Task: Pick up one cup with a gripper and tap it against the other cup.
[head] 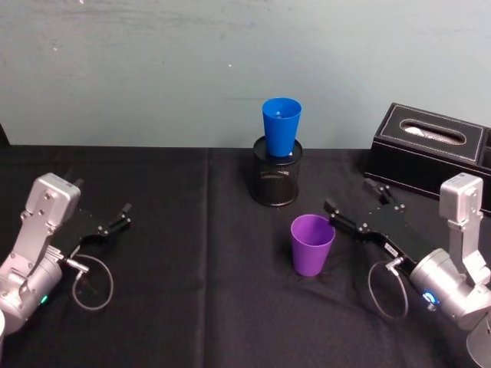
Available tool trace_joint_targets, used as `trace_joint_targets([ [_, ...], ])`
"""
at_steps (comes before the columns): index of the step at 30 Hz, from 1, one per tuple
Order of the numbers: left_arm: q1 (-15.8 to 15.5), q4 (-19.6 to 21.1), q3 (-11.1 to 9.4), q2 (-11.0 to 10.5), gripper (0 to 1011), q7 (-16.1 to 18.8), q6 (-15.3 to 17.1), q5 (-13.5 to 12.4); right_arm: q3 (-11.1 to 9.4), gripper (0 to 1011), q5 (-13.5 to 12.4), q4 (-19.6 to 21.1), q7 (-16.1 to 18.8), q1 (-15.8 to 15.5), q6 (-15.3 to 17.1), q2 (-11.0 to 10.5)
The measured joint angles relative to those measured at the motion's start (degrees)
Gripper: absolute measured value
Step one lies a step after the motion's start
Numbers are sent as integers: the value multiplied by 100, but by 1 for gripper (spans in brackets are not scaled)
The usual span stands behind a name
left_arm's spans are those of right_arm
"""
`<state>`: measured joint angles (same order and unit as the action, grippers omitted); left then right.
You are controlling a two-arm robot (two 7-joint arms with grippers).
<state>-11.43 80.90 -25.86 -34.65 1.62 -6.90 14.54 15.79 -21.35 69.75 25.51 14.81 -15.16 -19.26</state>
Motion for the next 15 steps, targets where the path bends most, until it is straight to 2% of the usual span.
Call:
trace_joint_targets([
  [6, 0, 0, 0, 0, 1011, 0, 0, 0, -166, 1003, 87, -36, -216, -33, 34, 97],
  [15, 0, 0, 0, 0, 1011, 0, 0, 0, -298, 1003, 220, -150, -332, -41, 89, 188],
])
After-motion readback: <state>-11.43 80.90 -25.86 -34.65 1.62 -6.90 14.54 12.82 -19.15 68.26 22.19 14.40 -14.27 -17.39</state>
